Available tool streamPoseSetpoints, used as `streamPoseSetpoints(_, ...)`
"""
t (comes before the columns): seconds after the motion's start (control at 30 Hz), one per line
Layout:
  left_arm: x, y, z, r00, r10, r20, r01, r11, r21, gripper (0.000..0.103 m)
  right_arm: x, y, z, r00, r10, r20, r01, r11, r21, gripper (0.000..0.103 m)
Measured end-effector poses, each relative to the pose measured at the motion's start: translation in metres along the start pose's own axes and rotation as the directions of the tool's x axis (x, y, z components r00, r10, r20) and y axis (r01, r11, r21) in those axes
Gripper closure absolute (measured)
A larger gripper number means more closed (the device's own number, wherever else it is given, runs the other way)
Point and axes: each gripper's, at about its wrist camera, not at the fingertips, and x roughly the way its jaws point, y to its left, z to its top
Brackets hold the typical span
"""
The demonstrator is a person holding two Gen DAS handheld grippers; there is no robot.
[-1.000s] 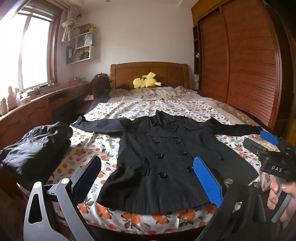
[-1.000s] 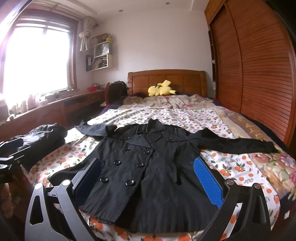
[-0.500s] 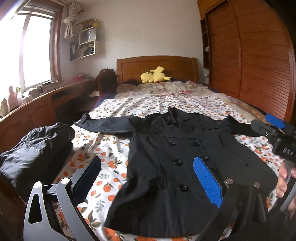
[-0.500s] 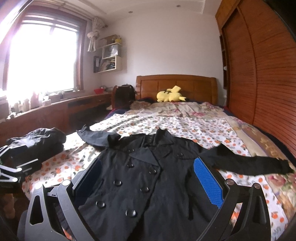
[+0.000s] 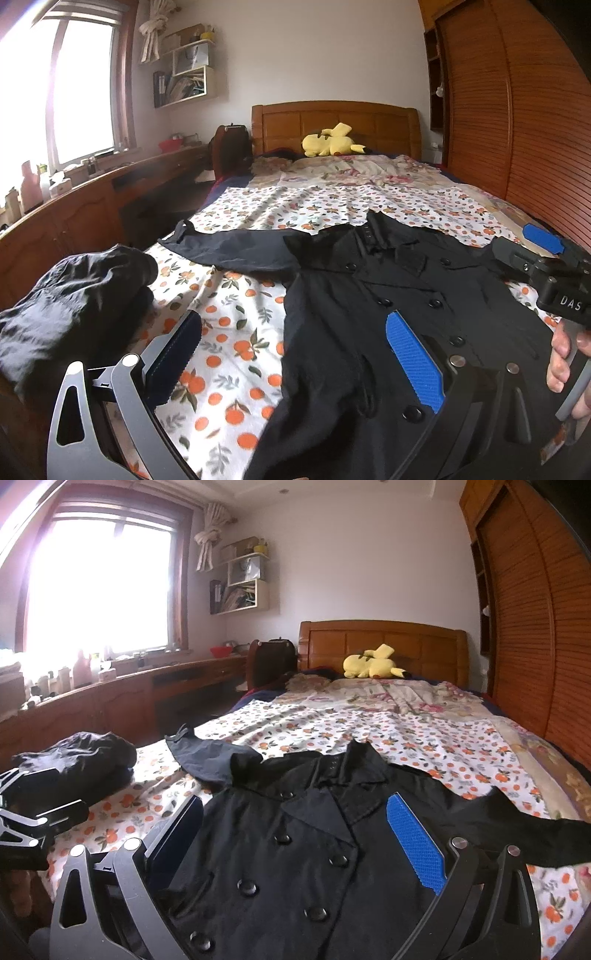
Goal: Fold large clothes
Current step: 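Reach the left tool to the cuff of the nearest coat sleeve and grasp it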
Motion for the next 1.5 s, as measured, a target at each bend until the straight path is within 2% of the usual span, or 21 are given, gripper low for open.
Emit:
streamPoseSetpoints(0.3,0.078,0.033,0.015,0.998,-0.003,-0.068,0.002,1.000,-0.008,0.002,0.066,0.004,-0.014,0.998,-0.001,-0.060,0.001,1.000,0.001,0.006)
streamPoseSetpoints(0.43,0.121,0.051,0.018,0.994,-0.036,-0.107,0.032,0.999,-0.036,0.002,0.096,0.001,-0.036,0.991,-0.008,-0.135,0.007,1.000,-0.010,0.006)
streamPoseSetpoints(0.6,0.178,0.072,0.023,0.988,-0.019,-0.152,0.010,0.998,-0.061,0.002,0.115,-0.001,-0.053,0.980,0.005,-0.198,-0.005,1.000,-0.002,0.006)
streamPoseSetpoints(0.77,0.234,0.095,0.034,0.982,-0.014,-0.191,-0.006,0.994,-0.105,0.003,0.121,-0.004,-0.058,0.975,0.021,-0.220,-0.017,1.000,0.017,0.006)
streamPoseSetpoints(0.97,0.293,0.120,0.047,0.966,-0.014,-0.257,-0.028,0.987,-0.157,0.023,0.126,-0.002,-0.061,0.973,0.021,-0.230,-0.019,1.000,0.010,0.006)
streamPoseSetpoints(1.1,0.330,0.134,0.046,0.946,-0.044,-0.322,-0.030,0.975,-0.220,0.037,0.126,-0.002,-0.061,0.972,0.020,-0.234,-0.019,1.000,0.008,0.006)
streamPoseSetpoints(1.23,0.356,0.145,0.041,0.926,-0.070,-0.371,-0.043,0.957,-0.288,0.046,0.126,-0.003,-0.061,0.972,0.021,-0.234,-0.018,1.000,0.013,0.006)
streamPoseSetpoints(1.27,0.361,0.147,0.039,0.922,-0.077,-0.379,-0.043,0.953,-0.298,0.058,0.126,-0.003,-0.061,0.972,0.021,-0.233,-0.018,1.000,0.013,0.006)
streamPoseSetpoints(1.3,0.366,0.148,0.039,0.917,-0.087,-0.388,-0.038,0.952,-0.302,0.075,0.126,-0.003,-0.061,0.972,0.020,-0.232,-0.017,1.000,0.012,0.006)
streamPoseSetpoints(1.43,0.375,0.149,0.044,0.908,-0.133,-0.397,-0.014,0.938,-0.346,0.095,0.124,-0.004,-0.060,0.974,0.015,-0.225,-0.013,1.000,0.009,0.006)
streamPoseSetpoints(1.5,0.376,0.144,0.048,0.904,-0.118,-0.410,-0.022,0.946,-0.322,0.101,0.121,-0.004,-0.059,0.975,0.010,-0.222,-0.008,1.000,0.008,0.006)
